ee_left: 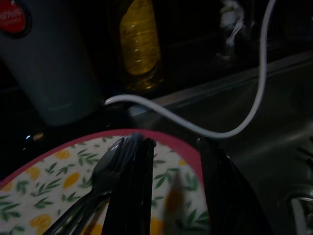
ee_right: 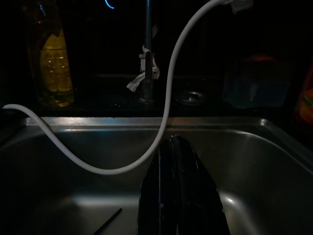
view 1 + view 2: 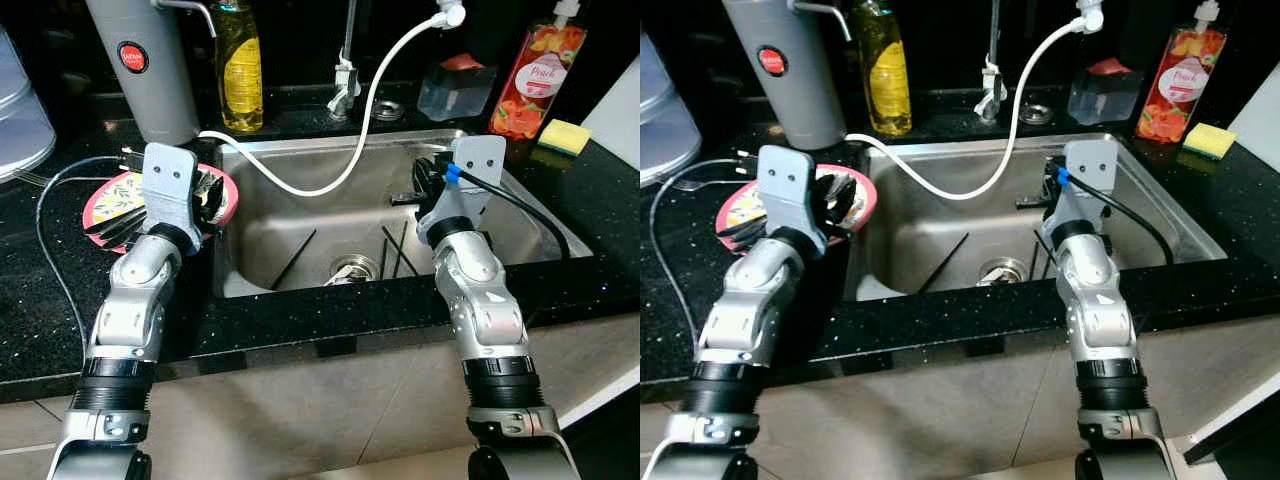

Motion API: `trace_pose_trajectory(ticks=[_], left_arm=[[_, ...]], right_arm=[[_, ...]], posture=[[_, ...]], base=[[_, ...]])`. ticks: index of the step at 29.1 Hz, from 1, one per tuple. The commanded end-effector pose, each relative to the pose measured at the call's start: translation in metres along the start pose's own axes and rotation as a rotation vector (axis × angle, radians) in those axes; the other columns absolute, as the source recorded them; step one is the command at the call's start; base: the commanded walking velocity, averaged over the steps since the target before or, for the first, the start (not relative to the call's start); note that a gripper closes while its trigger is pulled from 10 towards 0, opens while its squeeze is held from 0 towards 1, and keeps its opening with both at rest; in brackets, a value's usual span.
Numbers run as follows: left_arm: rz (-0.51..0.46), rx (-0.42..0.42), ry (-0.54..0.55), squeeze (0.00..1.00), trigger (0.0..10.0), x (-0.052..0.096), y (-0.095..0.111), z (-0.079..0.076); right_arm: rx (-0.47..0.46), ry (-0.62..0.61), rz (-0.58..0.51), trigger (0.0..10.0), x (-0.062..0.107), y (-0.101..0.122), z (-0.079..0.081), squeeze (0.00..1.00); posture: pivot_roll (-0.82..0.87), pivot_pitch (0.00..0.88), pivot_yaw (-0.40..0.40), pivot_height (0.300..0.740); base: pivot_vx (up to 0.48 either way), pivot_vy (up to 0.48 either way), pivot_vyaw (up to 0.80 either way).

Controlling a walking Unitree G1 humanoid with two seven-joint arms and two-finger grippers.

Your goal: Kitchen organization

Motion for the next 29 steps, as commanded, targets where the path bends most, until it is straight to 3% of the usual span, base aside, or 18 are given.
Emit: trace_pose_trajectory(ticks=[1,5,8,15,18,20,22,25,27,29], left_arm=[[0.033,-0.048,0.035,0.0,10.0,0.0,-0.002,0.011],[0.057,-0.171,0.033,0.0,10.0,0.001,-0.002,0.022],[0.031,-0.141,-0.027,0.0,10.0,0.002,0.004,0.026],[0.009,-0.187,-0.063,0.0,10.0,0.001,0.008,0.028],[0.054,-0.132,-0.026,0.0,10.0,-0.002,0.006,0.032],[0.217,-0.033,0.066,0.0,10.0,-0.006,-0.006,0.042],[0.251,-0.013,0.072,0.0,10.0,-0.006,-0.009,0.043],[0.168,0.078,-0.017,0.0,10.0,-0.011,0.02,0.033],[0.09,0.022,-0.038,0.0,10.0,-0.012,0.035,0.034],[0.103,-0.041,-0.035,0.0,10.0,-0.013,0.037,0.041]], right_arm=[[0.001,0.003,0.0,10.0,-0.001,-0.001,0.002,0.0],[-0.002,-0.003,-0.004,10.0,-0.002,-0.001,0.002,0.0],[-0.002,-0.005,-0.002,10.0,-0.001,-0.002,0.001,0.0],[-0.005,-0.01,0.0,10.0,0.0,-0.003,0.001,0.0],[-0.005,-0.013,-0.002,10.0,0.0,-0.003,0.0,0.0],[-0.005,-0.016,-0.003,10.0,0.0,-0.002,-0.001,0.0],[-0.005,-0.017,-0.003,10.0,0.0,-0.002,-0.001,0.0],[-0.006,-0.018,-0.004,10.0,0.0,-0.002,-0.001,0.0],[-0.007,-0.018,-0.005,10.0,-0.001,-0.002,0.0,0.0],[-0.009,-0.016,-0.005,10.0,-0.001,-0.002,0.0,0.0]], posture=[[0.07,0.0,0.032,0.74],[0.07,0.0,0.037,0.74],[0.07,0.0,0.035,0.74],[0.07,0.0,0.041,0.74],[0.07,0.0,0.041,0.74],[0.07,0.0,0.047,0.74],[0.07,0.0,0.047,0.74],[0.07,0.0,0.046,0.74],[0.08,0.0,0.046,0.74],[0.08,0.0,0.047,0.74]], base=[[0.0,0.0,0.0],[0.0,0.0,0.0],[0.0,0.0,0.0],[0.0,0.0,0.0],[0.0,0.0,0.0],[0.0,0.0,0.0],[0.0,0.0,0.0],[0.0,0.0,0.0],[0.0,0.0,0.0],[0.0,0.0,0.0]])
Point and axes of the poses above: a point about 5 cm out from each wrist's last joint towards the gripper, its own x axis pointing back from the gripper into the wrist, its own y axis along the axis of the wrist's last joint, z = x × y, the point moved 3 cm from there along -x, pointing out of the wrist towards the gripper, and after that the axes turned 7 degrees about x, right-handed, at the moved point
